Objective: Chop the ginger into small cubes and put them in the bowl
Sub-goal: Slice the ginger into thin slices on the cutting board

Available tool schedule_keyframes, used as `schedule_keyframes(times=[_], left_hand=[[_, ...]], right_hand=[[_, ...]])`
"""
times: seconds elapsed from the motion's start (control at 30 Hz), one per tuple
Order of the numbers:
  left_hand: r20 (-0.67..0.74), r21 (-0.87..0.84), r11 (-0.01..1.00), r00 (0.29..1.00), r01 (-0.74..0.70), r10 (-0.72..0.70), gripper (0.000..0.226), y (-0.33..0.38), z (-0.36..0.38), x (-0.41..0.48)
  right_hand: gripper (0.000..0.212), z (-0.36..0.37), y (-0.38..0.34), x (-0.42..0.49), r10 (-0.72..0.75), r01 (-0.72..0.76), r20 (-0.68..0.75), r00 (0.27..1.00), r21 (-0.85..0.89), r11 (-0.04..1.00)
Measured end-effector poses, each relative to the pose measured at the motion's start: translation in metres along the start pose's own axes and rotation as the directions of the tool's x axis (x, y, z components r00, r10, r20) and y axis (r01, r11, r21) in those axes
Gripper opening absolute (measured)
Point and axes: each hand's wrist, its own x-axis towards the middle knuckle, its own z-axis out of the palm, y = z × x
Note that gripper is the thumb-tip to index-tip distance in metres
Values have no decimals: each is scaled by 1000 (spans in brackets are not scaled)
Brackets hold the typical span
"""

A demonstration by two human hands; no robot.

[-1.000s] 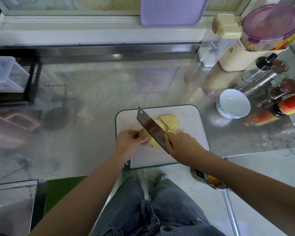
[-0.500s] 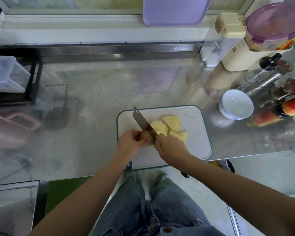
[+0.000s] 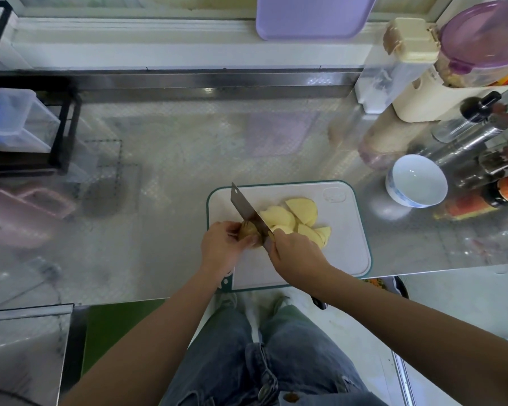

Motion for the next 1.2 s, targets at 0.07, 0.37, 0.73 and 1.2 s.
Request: schedule_keyframes(times=[0.07, 0.37, 0.73, 1.2], left_hand=[[-1, -33, 999, 1000, -1, 1, 42, 0, 0, 1], [31, -64, 998, 999, -20, 22, 38, -2, -2, 5], [61, -26, 999, 997, -39, 40, 50, -5, -4, 6], [44, 269, 916, 954, -298, 297, 54, -6, 1, 6]], right_hand=[[21, -1, 3, -6, 1, 0, 17, 1000, -21, 1000], [15, 21, -5, 18, 41, -40, 29, 999, -19, 999], [27, 22, 21, 21, 27, -22, -61, 998, 73, 997], [31, 12, 39, 10, 85, -63, -74, 994, 261, 963]])
